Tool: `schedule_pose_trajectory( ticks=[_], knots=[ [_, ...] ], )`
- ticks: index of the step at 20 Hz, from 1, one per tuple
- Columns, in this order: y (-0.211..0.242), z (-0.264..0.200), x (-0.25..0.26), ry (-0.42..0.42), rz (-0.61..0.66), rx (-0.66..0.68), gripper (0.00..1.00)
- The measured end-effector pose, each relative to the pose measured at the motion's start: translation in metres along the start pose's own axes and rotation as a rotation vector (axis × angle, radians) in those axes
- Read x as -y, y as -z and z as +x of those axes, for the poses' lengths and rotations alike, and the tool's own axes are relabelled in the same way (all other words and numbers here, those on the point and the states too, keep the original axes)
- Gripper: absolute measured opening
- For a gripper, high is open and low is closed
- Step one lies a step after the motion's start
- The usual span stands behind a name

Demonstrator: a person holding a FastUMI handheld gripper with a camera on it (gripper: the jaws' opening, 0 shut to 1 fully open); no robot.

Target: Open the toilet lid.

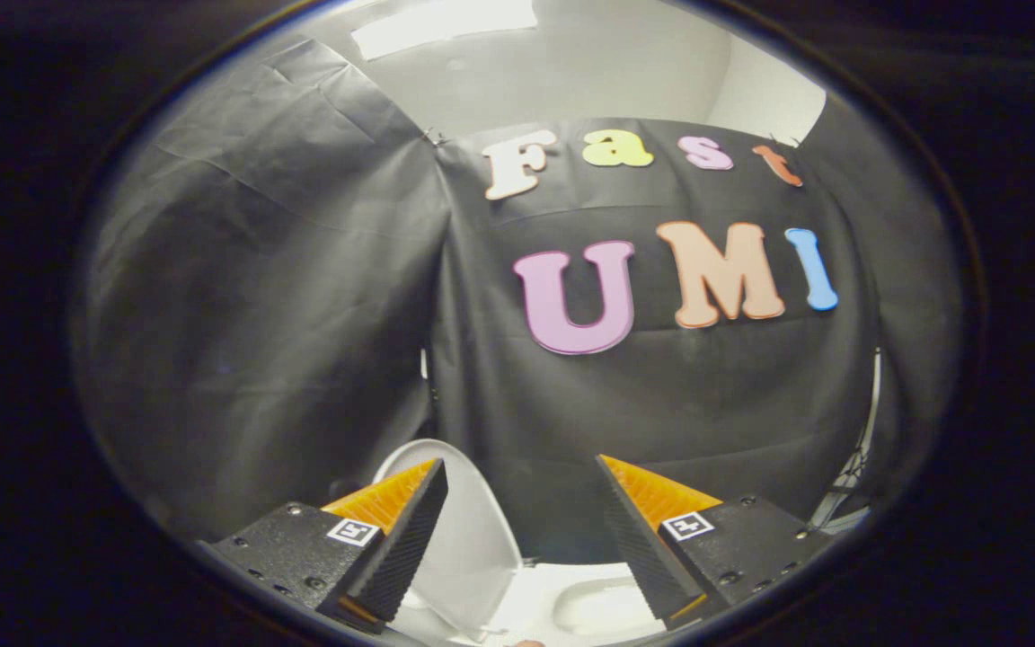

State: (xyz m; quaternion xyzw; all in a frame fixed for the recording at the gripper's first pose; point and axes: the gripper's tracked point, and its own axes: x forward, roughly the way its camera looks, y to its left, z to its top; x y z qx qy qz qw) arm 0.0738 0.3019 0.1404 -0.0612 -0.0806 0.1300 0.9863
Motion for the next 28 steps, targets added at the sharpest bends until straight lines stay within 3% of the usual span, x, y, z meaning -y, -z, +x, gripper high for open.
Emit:
schedule_pose_trajectory(
  ticks=[11,17,22,28],
  knots=[
    [0.031,-0.063,0.197,0.287,0.052,-0.018,0.98],
    [0.046,-0.1,0.278,0.401,0.043,-0.032,0.97],
    [0.072,-0.124,0.31,0.441,0.065,-0.062,0.97],
    [0.11,-0.125,0.308,0.405,0.071,-0.132,0.97]
  ],
)
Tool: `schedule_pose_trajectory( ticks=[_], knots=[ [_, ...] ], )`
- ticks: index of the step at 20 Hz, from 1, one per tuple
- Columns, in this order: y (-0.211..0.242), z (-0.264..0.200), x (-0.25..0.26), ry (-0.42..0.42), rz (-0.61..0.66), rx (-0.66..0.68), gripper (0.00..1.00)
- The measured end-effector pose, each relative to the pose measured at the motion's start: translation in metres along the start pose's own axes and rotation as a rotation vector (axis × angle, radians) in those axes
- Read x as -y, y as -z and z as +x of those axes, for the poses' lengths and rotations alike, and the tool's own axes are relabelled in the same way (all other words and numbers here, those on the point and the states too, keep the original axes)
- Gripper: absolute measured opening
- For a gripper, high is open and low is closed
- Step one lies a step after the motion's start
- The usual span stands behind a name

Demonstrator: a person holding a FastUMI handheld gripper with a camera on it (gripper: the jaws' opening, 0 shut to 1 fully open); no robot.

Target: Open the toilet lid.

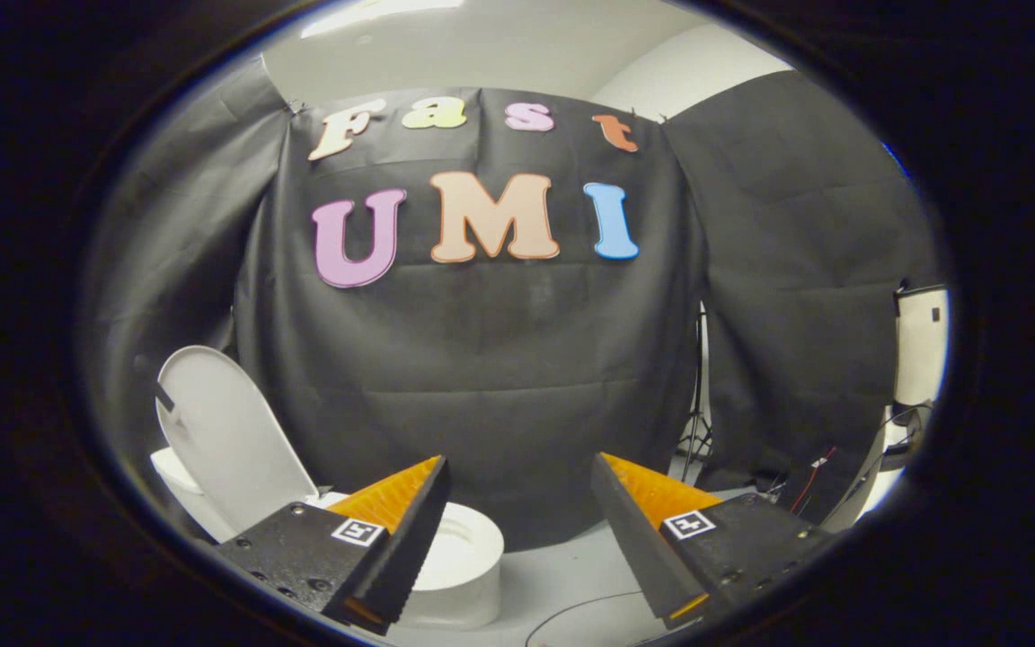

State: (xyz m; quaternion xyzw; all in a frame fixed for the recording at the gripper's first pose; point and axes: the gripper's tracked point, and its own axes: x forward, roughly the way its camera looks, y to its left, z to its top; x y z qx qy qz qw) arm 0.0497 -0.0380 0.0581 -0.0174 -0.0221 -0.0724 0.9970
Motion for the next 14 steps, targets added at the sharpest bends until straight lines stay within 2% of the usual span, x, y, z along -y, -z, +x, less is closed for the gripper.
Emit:
schedule_pose_trajectory(
  ticks=[7,14],
  knots=[
    [0.013,0.004,-0.013,-0.045,0.015,-0.028,0.97],
    [0.015,0.0,-0.01,-0.043,0.037,-0.024,0.97]
  ],
)
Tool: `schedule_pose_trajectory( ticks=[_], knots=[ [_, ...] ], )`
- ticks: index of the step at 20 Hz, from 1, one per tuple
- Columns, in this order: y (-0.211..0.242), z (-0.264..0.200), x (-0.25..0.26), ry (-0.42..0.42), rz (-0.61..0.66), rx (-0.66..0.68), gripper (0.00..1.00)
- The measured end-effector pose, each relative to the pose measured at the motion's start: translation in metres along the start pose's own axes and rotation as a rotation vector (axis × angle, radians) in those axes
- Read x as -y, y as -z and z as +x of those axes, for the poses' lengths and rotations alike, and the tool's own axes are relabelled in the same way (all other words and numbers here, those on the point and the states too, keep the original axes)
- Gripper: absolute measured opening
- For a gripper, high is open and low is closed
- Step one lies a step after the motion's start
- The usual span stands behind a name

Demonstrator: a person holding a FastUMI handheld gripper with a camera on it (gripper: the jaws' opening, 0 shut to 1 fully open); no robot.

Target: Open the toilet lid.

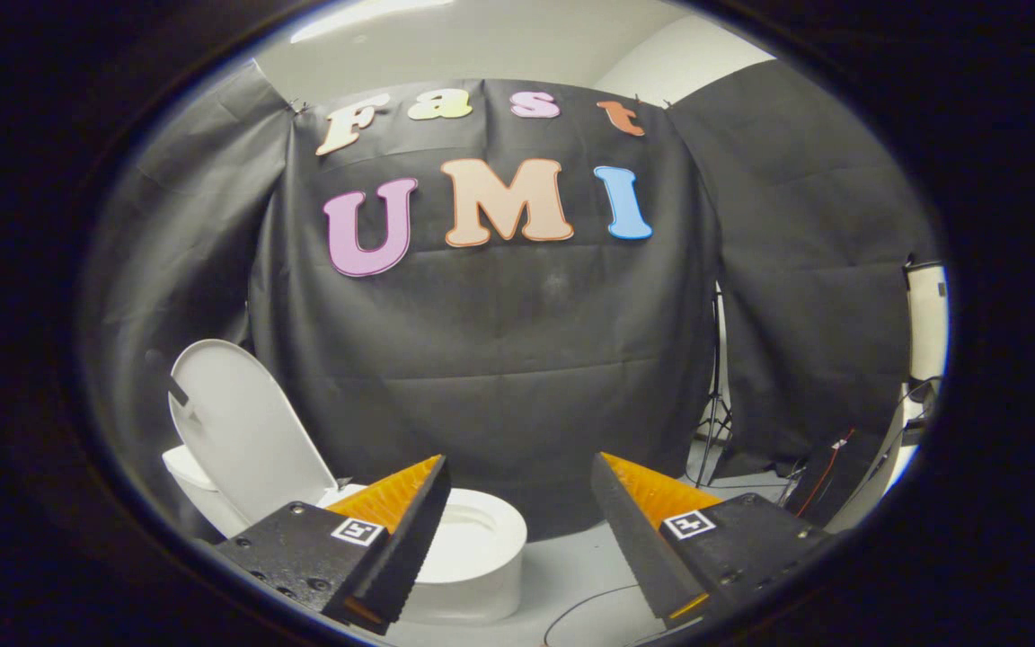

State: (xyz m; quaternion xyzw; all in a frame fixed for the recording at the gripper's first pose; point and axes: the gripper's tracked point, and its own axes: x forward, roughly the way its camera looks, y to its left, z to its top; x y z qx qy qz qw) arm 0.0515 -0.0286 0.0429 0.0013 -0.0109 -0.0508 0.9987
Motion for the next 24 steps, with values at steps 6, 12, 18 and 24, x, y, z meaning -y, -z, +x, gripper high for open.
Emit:
schedule_pose_trajectory(
  ticks=[6,12,18,24],
  knots=[
    [0.0029,-0.0002,0.0029,0.007,0.016,-0.002,0.97],
    [0.0056,0.0006,0.0011,0.001,0.017,-0.011,0.97],
    [0.0066,0.0022,-0.0014,-0.006,0.019,-0.019,0.97],
    [0.0099,0.003,-0.0008,-0.01,0.027,-0.027,0.97]
  ],
)
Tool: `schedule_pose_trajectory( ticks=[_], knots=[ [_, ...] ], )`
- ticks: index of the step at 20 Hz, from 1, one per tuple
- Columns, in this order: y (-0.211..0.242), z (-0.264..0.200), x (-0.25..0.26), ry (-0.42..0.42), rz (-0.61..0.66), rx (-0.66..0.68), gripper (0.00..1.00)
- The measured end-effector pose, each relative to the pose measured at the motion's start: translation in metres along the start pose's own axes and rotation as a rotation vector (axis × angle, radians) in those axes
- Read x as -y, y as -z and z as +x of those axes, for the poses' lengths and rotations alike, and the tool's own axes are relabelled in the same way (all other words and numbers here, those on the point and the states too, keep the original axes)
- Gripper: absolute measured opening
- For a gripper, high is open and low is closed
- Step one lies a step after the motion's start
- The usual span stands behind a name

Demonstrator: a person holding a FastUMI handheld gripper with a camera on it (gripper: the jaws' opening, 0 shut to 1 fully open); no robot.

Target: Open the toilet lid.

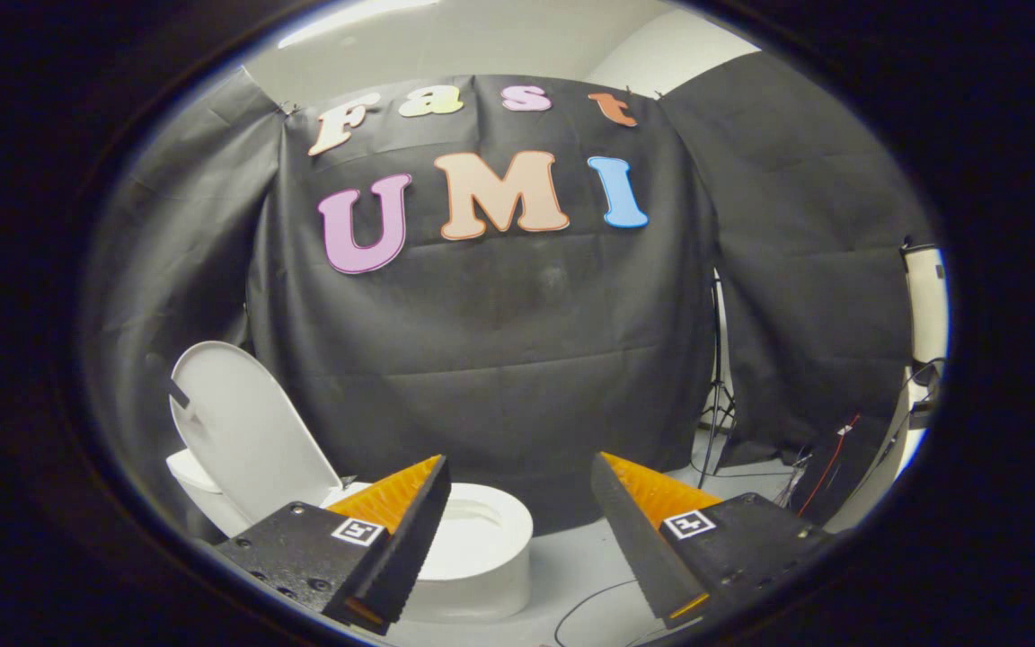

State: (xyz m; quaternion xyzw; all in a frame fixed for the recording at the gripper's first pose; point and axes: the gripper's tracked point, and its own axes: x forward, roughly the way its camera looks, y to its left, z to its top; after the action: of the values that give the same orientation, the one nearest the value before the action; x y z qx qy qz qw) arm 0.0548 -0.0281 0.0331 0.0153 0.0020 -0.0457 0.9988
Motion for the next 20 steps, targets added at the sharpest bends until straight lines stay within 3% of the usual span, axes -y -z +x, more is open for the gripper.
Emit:
schedule_pose_trajectory(
  ticks=[20],
  knots=[
    [0.0066,0.0015,0.0032,0.002,0.017,-0.013,0.97]
  ],
)
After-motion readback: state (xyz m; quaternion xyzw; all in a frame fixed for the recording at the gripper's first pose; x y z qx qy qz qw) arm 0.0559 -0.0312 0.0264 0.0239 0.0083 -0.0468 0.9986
